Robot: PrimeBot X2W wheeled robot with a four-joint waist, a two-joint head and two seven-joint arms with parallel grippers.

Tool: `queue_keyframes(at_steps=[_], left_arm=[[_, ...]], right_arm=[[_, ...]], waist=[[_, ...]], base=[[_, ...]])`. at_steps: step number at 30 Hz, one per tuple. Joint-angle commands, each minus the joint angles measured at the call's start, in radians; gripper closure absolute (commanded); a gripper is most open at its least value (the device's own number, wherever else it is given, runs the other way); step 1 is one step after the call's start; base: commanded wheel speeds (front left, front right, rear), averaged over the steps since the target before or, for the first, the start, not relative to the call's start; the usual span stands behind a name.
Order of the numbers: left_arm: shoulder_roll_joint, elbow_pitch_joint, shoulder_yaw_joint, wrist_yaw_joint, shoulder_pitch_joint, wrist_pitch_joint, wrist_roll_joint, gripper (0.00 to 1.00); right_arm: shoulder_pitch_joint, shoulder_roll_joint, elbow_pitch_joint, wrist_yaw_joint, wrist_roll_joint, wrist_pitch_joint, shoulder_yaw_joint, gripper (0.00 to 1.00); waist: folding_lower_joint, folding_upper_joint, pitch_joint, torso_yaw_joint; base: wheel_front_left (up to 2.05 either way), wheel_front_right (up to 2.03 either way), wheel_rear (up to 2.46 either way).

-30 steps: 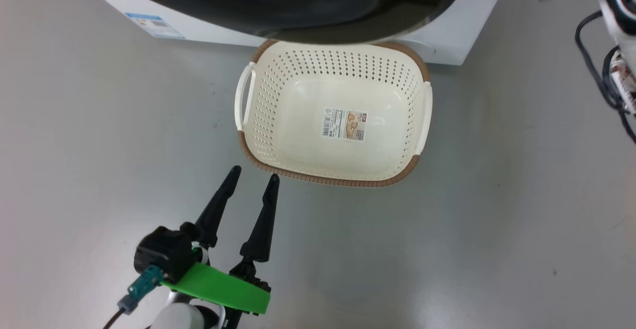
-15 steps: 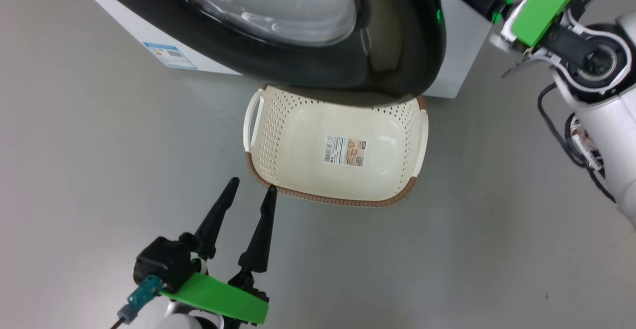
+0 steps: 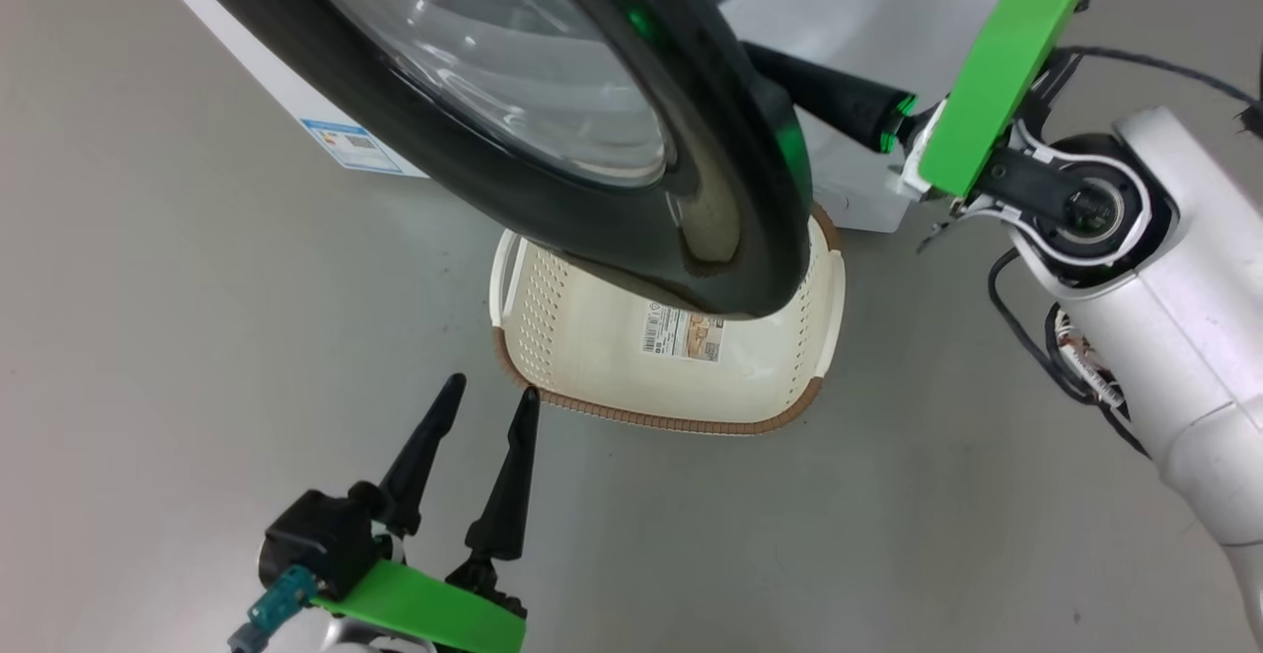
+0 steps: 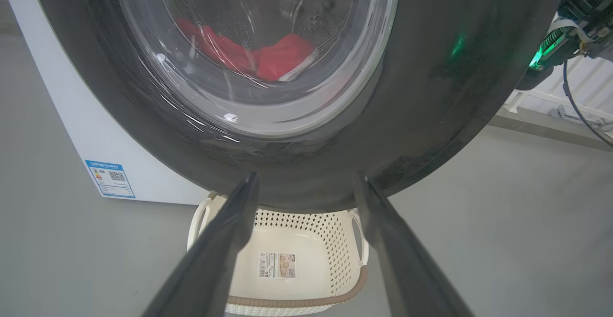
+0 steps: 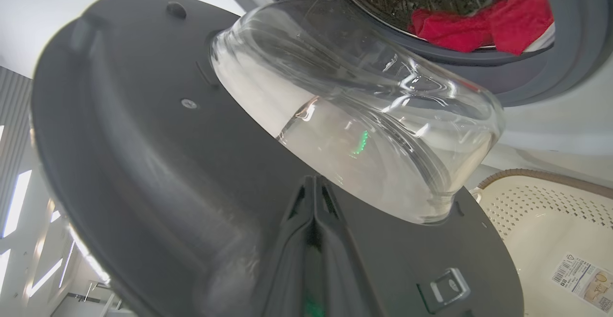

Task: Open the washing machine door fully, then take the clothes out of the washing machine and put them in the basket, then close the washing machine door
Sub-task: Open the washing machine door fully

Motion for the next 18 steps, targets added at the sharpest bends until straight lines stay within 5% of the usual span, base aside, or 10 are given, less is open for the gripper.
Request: queue_keyframes(at_steps=[1,18], left_arm=[[0.015,-0.023,0.035,-0.006,0.015,-0.012,0.006,0.00],[0.015,-0.027,0.043,-0.006,0.030,-0.012,0.008,0.00]], right_arm=[[0.033,0.028,-0.036,0.008,-0.005,0.011,0.009,1.00],[0.096,0.063,-0.072,0.008,-0.021,0.023,0.005,1.00]], waist=[[0.0000,0.0000,-0.006,0.001],[0.0000,0.0000,-0.035,0.003]], base=[[0.00,0.00,0.00],[0.00,0.00,0.00]])
